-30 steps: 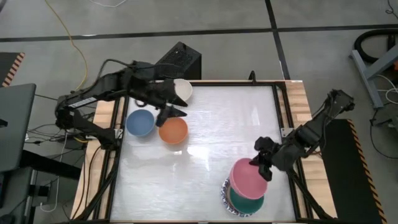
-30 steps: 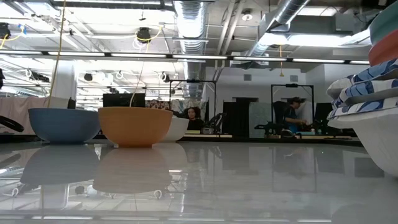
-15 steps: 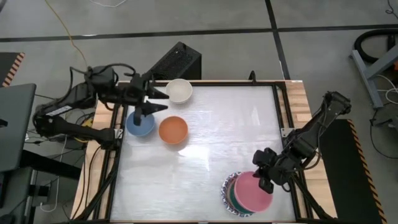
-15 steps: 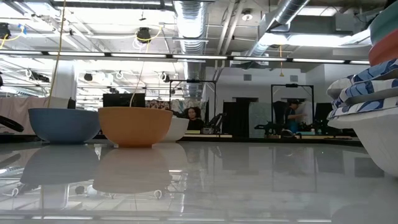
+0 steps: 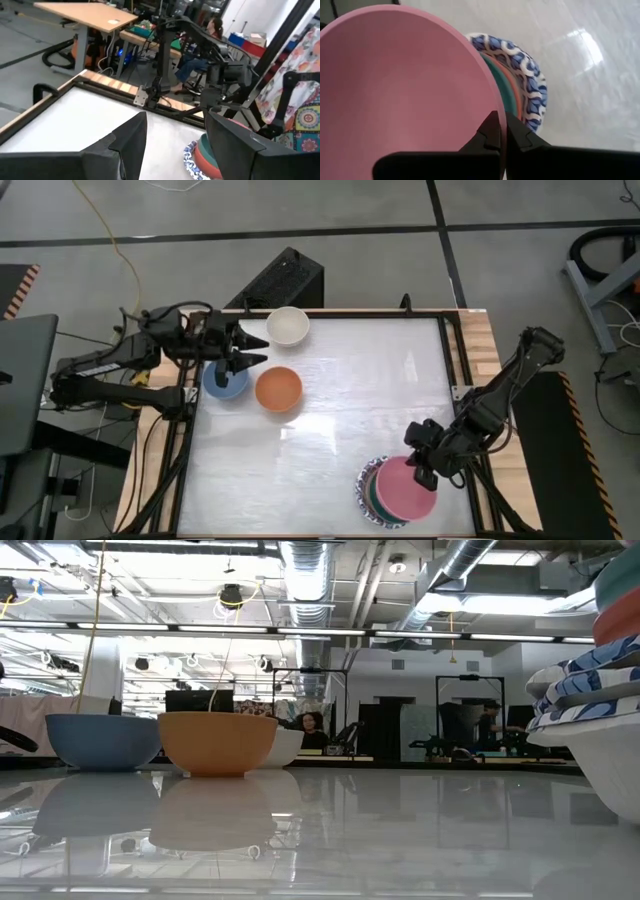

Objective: Nest bowls inside each other
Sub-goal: Stack the pink bowl on top of the other green bowl

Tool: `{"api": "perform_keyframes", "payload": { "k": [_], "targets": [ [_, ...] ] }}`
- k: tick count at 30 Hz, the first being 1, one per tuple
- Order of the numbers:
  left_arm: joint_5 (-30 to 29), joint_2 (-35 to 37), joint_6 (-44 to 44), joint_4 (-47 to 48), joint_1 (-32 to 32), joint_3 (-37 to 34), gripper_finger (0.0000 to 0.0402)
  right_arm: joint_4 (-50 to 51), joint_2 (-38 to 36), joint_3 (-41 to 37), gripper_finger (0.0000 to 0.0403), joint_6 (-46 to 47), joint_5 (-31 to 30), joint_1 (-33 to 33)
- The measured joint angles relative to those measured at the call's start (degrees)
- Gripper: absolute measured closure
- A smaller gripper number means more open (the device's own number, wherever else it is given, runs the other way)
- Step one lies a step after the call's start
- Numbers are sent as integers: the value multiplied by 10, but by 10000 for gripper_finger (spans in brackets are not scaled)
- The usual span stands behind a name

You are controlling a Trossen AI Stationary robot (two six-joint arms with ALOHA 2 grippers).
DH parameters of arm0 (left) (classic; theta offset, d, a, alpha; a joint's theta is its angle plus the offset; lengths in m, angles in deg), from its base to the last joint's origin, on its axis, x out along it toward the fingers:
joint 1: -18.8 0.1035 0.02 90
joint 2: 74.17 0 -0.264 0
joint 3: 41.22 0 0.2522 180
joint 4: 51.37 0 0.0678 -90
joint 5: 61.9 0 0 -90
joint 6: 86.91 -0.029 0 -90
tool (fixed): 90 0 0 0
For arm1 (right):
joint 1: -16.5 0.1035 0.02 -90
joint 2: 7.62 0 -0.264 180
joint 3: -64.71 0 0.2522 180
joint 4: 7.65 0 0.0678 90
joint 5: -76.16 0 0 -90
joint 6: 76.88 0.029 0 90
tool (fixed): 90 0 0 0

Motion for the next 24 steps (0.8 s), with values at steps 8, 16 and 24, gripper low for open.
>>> {"api": "perform_keyframes", "payload": {
  "k": [8, 16, 24],
  "targets": [
    [-3, -1, 6, 2, 0, -1, 209, -20, 0, -29, 391, 16, 0, -8],
    [-8, -1, 7, 4, 0, -1, 209, -19, 31, -29, 391, -6, 17, -9],
    [-21, -1, 6, 4, 0, -1, 209, -16, 86, -29, 391, -24, 29, -11]
  ]
}}
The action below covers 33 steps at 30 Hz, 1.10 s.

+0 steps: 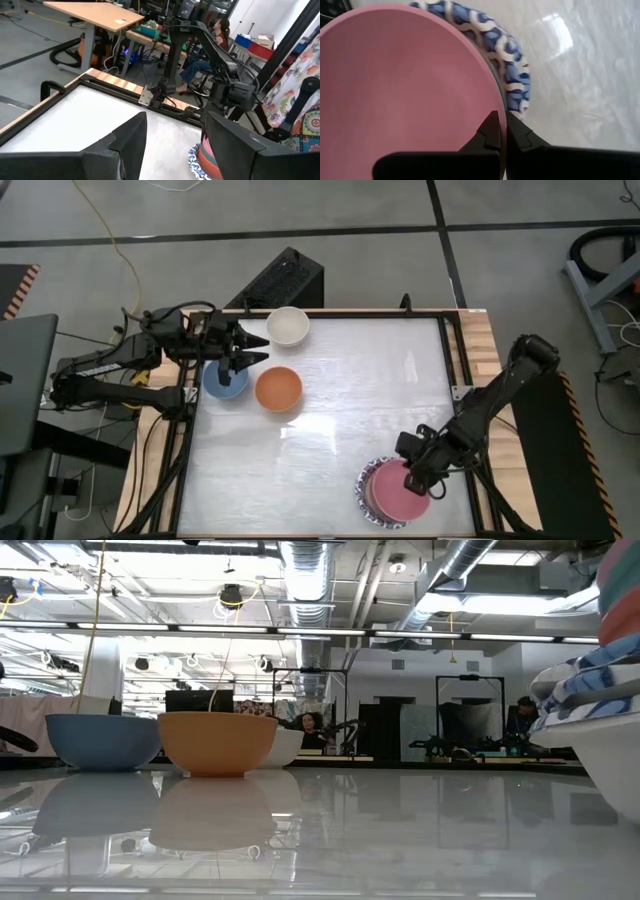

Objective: Nest bowls inside each other
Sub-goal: Stack the pink bowl on top of the other green bowl, then stack the blue bowl on top of the other pink bowl

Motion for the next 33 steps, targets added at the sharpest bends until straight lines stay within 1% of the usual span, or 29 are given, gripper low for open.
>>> {"api": "perform_keyframes", "payload": {
  "k": [5, 9, 12, 17, 29, 33],
  "targets": [
    [-14, 0, -1, 0, 0, 0, 209, -8, 15, 1, 391, -6, 0, 0],
    [-26, 0, -1, 0, 0, 0, 209, -17, 13, 1, 391, -29, -12, -2],
    [-27, 0, -7, 1, 0, 0, 209, -18, 10, 1, 391, -42, -25, -3],
    [-28, 0, -10, 2, 0, 0, 209, -20, 14, 0, 389, -53, -27, -3],
    [-46, 0, -15, 21, 0, 0, 209, -30, 15, 0, 302, -51, -28, -3],
    [-46, 0, -12, 21, 0, 0, 209, -39, 15, 0, 266, -51, -16, -3]
  ]
}}
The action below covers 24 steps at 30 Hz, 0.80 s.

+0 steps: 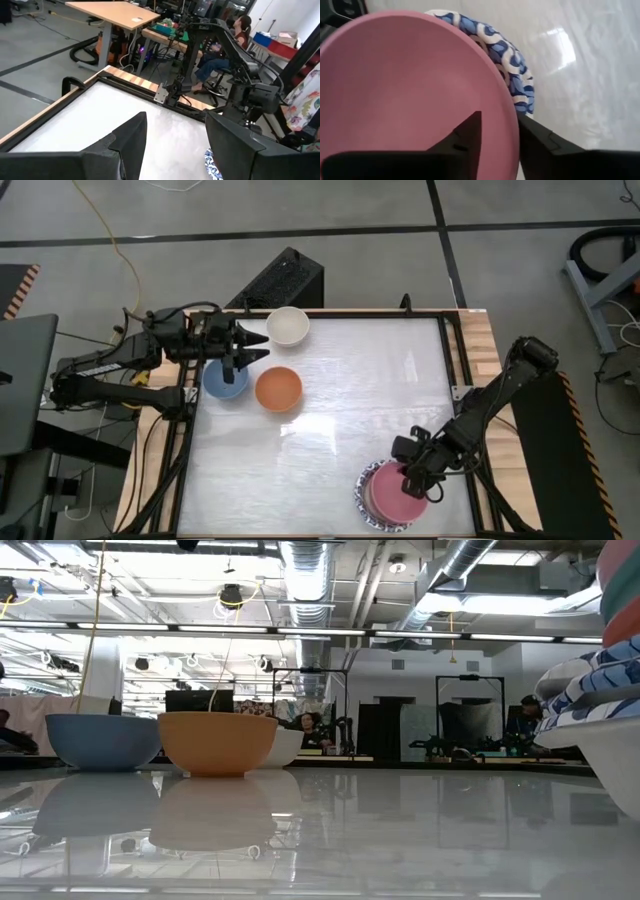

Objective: Nest bowls inside each other
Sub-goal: Stack the blue bowl on top of the other pink bowl

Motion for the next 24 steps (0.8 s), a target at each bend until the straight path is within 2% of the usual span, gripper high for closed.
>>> {"api": "perform_keyframes", "payload": {
  "k": [5, 9, 18, 21, 24],
  "targets": [
    [-2, 0, 1, 25, 0, 0, 209, -6, -9, 5, 221, -1, 3, 0],
    [-17, 0, 2, 68, 0, 0, 209, -4, -15, 16, 199, -10, 3, -8],
    [-36, -10, 2, 155, 0, 0, 209, 13, -16, 24, 203, -32, 3, -24],
    [-65, -25, 2, 200, -1, 0, 209, 35, -16, 24, 204, -31, 3, -26],
    [-122, -48, 25, 252, -1, 0, 209, 44, -16, 24, 204, -30, 3, -27]
  ]
}}
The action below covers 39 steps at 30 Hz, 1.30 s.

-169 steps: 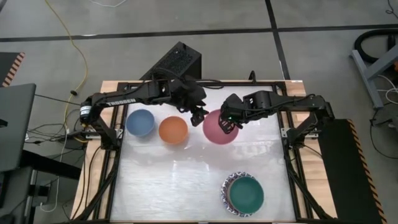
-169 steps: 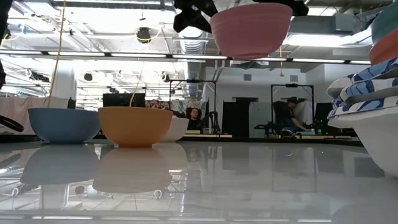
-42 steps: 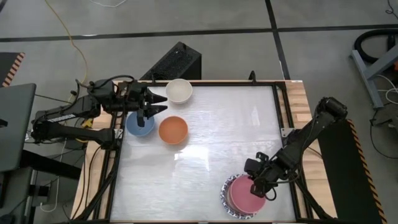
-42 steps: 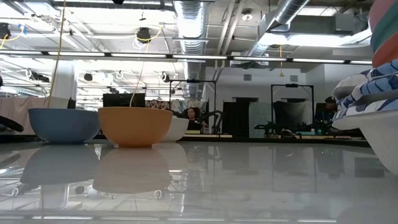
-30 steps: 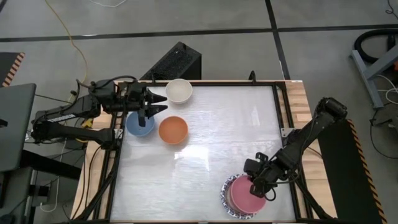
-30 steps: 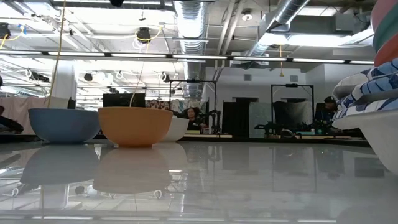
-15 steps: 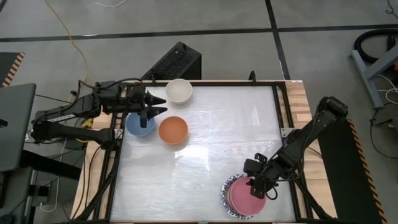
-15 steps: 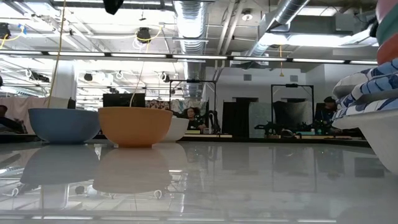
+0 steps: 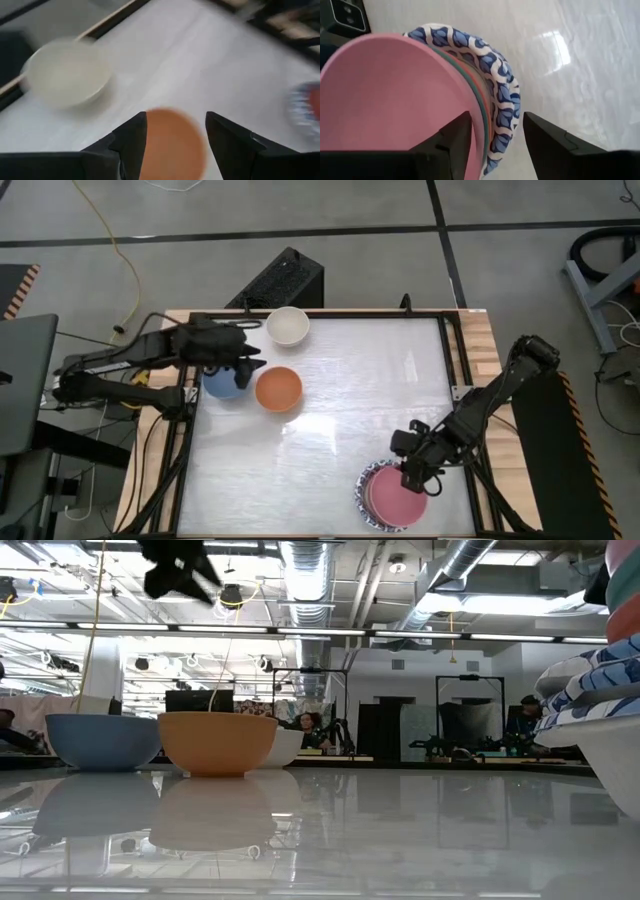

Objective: Nest bowls inside each other
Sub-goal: Stack the blue bowl on top of the other pink bowl

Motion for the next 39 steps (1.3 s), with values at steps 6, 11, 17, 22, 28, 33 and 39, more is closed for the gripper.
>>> {"api": "perform_keyframes", "payload": {
  "k": [6, 11, 17, 22, 28, 33, 39],
  "targets": [
    [-79, -60, 42, 94, 0, 0, 209, 0, 0, 0, 205, 0, 0, -3],
    [-119, -121, 126, 150, 32, 0, 209, 0, 0, 0, 204, 0, 0, -11],
    [-57, -187, 129, 206, 115, 0, 209, 0, 0, 0, 206, 0, -1, -22],
    [-28, -228, 51, 206, 151, 0, 209, -2, 0, 0, 207, 0, -1, -26],
    [-53, -250, -69, 205, 164, 0, 209, -2, 0, 0, 207, 0, -16, -25],
    [-58, -251, -173, 204, 164, 0, 209, -12, 0, 0, 207, -8, -17, -24],
    [-53, -251, -199, 205, 163, 0, 209, -61, -3, 1, 207, -41, -1, -23]
  ]
}}
